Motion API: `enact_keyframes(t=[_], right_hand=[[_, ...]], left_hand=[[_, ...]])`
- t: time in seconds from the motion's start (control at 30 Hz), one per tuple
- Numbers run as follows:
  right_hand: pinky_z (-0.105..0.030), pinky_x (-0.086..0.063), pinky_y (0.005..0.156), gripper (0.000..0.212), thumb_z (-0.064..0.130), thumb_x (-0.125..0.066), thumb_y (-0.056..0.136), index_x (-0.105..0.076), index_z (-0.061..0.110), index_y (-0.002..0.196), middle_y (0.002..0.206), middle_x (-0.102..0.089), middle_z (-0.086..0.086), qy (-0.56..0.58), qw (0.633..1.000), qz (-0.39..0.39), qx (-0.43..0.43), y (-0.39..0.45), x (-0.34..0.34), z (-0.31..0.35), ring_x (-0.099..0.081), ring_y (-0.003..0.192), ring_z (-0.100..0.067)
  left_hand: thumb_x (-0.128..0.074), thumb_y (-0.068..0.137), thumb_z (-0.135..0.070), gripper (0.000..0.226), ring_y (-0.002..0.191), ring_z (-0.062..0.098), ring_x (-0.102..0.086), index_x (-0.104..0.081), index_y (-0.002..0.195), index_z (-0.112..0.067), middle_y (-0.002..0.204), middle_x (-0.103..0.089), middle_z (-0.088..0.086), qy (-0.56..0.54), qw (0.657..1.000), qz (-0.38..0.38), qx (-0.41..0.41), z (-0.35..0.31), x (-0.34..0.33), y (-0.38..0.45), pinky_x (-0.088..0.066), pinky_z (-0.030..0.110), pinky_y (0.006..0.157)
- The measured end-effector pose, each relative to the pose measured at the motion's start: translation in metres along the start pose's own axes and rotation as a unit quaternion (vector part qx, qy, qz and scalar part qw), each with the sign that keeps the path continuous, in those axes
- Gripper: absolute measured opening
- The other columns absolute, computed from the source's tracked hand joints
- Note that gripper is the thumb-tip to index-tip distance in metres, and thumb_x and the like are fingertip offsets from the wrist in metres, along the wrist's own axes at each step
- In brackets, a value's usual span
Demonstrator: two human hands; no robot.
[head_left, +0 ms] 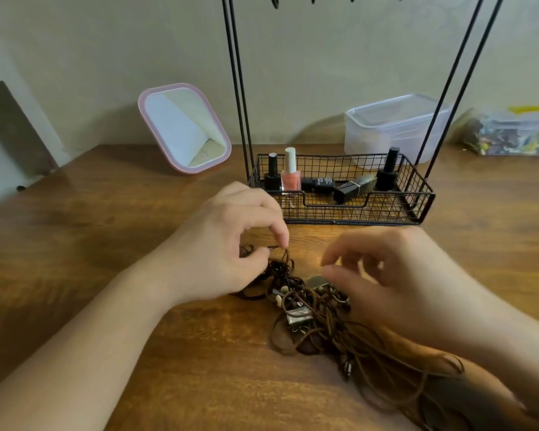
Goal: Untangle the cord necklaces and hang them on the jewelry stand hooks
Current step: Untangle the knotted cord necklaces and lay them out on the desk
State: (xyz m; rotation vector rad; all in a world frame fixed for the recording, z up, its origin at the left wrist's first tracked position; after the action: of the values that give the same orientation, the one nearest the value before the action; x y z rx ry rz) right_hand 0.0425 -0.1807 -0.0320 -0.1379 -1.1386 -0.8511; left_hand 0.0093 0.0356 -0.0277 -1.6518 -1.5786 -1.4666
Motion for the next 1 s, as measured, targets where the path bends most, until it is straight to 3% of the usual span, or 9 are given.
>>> enact_keyframes(t=[0.07, 0.17, 0.23, 0.4, 0.53, 0.7, 0.8, 1.0], right_hand=[[-0.018, -0.046, 0.060, 0.032, 0.066, -0.052, 0.081, -0.066, 0.041, 0.096, 0.081, -0.060, 0.022, 0.018, 1.000, 0.011, 0.004, 0.000, -0.012, 0.004, -0.058, 0.081, 0.002], [-0.018, -0.048, 0.066, 0.045, 0.075, -0.052, 0.077, -0.057, 0.047, 0.112, 0.091, -0.057, 0.028, -0.057, 0.996, 0.061, 0.008, 0.000, -0.018, 0.006, -0.054, 0.082, 0.007], [-0.015, -0.043, 0.062, 0.039, 0.066, -0.060, 0.080, -0.055, 0.048, 0.114, 0.091, -0.057, 0.028, -0.075, 0.995, 0.065, 0.000, -0.001, -0.017, 0.004, -0.051, 0.078, 0.008], [-0.018, -0.050, 0.067, 0.021, 0.037, -0.062, 0.085, -0.061, 0.044, 0.104, 0.090, -0.059, 0.026, -0.082, 0.993, 0.077, -0.022, -0.002, -0.011, 0.000, -0.054, 0.081, 0.005], [-0.013, -0.036, 0.055, 0.012, 0.032, -0.061, 0.081, -0.061, 0.043, 0.084, 0.082, -0.057, 0.025, -0.105, 0.990, 0.090, -0.031, -0.003, -0.003, -0.004, -0.050, 0.086, 0.009], [-0.014, -0.034, 0.055, 0.008, 0.032, -0.059, 0.076, -0.060, 0.040, 0.073, 0.078, -0.056, 0.023, -0.123, 0.986, 0.096, -0.052, -0.003, 0.008, -0.004, -0.051, 0.082, 0.005], [-0.015, -0.039, 0.058, 0.008, 0.032, -0.059, 0.077, -0.058, 0.038, 0.071, 0.079, -0.057, 0.021, -0.151, 0.979, 0.122, -0.066, -0.004, 0.014, -0.006, -0.052, 0.075, 0.001], [-0.011, -0.034, 0.054, 0.004, 0.037, -0.058, 0.078, -0.058, 0.040, 0.074, 0.081, -0.058, 0.024, -0.174, 0.970, 0.159, -0.055, -0.006, 0.016, -0.012, -0.052, 0.076, 0.006]], left_hand=[[-0.071, 0.078, -0.003, 0.031, 0.115, 0.014, -0.050, -0.066, 0.083, -0.034, 0.102, -0.059, -0.018, -0.017, 0.998, 0.029, -0.048, -0.005, -0.003, 0.000, -0.038, 0.022, 0.096], [-0.072, 0.079, -0.017, 0.025, 0.120, 0.011, -0.044, -0.066, 0.089, -0.038, 0.110, -0.055, -0.020, 0.026, 0.994, 0.082, -0.062, -0.003, -0.009, -0.001, -0.038, 0.036, 0.103], [-0.065, 0.082, -0.031, 0.016, 0.120, 0.008, -0.043, -0.069, 0.096, -0.039, 0.111, -0.054, -0.024, 0.046, 0.992, 0.104, -0.051, 0.001, -0.011, -0.002, -0.038, 0.040, 0.104], [-0.032, 0.086, -0.051, 0.039, 0.119, 0.000, -0.041, -0.068, 0.100, -0.045, 0.108, -0.053, -0.030, 0.057, 0.988, 0.144, 0.002, 0.006, -0.008, -0.002, -0.031, 0.036, 0.109], [-0.033, 0.090, -0.061, 0.033, 0.114, 0.000, -0.042, -0.063, 0.096, -0.048, 0.105, -0.053, -0.029, 0.072, 0.986, 0.147, 0.009, 0.005, -0.011, -0.003, -0.034, 0.036, 0.106], [-0.060, 0.090, -0.049, 0.011, 0.108, -0.001, -0.041, -0.061, 0.099, -0.044, 0.103, -0.052, -0.026, 0.088, 0.987, 0.133, -0.033, -0.001, -0.022, -0.002, -0.037, 0.032, 0.103], [-0.065, 0.089, -0.042, 0.008, 0.106, 0.001, -0.044, -0.058, 0.089, -0.043, 0.099, -0.053, -0.025, 0.062, 0.990, 0.122, -0.041, -0.004, -0.022, -0.002, -0.040, 0.028, 0.096], [-0.069, 0.087, -0.021, 0.012, 0.100, 0.010, -0.056, -0.060, 0.081, -0.028, 0.092, -0.061, -0.012, -0.113, 0.989, 0.091, 0.013, -0.010, -0.015, 0.001, -0.044, 0.019, 0.087]])
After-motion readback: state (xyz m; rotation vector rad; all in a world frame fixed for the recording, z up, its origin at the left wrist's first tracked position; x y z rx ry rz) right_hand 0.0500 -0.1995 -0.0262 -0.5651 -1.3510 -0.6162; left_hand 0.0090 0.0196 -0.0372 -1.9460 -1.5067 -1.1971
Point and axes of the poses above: each hand's wrist, its own y-axis towards the middle knuckle, its own x-axis out of the back of the hand, z = x × y, the point moved 2 cm from there along y, towards the middle knuckle
